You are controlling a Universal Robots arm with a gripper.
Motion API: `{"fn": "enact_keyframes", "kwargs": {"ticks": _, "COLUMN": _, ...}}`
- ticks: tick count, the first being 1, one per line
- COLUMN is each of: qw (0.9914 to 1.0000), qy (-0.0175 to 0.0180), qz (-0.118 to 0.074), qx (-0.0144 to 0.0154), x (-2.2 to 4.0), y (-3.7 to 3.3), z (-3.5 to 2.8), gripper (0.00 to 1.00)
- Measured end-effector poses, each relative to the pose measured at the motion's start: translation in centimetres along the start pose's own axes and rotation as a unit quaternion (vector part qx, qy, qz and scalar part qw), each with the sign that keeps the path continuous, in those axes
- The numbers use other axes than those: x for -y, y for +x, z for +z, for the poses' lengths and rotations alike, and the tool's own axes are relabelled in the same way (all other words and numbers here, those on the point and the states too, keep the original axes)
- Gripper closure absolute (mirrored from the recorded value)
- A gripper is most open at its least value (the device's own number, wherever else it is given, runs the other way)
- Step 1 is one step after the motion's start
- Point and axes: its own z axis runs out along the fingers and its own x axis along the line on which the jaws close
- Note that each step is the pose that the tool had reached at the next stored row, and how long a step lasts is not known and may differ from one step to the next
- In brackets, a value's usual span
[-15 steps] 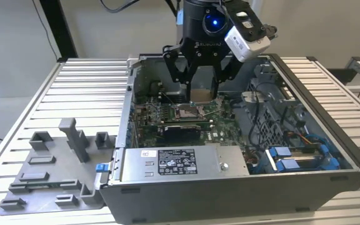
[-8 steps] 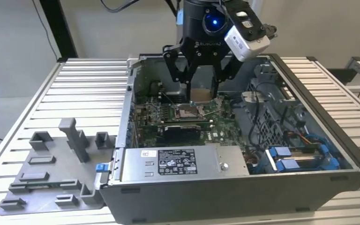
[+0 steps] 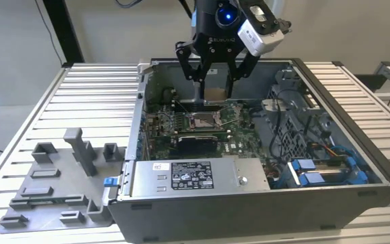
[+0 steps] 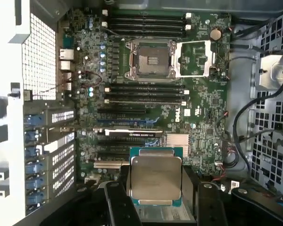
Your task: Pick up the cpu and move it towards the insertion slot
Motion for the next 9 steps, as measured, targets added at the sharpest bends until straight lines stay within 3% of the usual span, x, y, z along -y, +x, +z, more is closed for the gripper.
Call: {"fn": "enact_keyframes", "kwargs": {"ticks": 9, "qw": 1.00000, "qy": 0.0000, "qz": 0.000, "qx": -0.0006, "x": -3.97, "y": 0.03, "z": 0.01, "gripper": 1.00}}
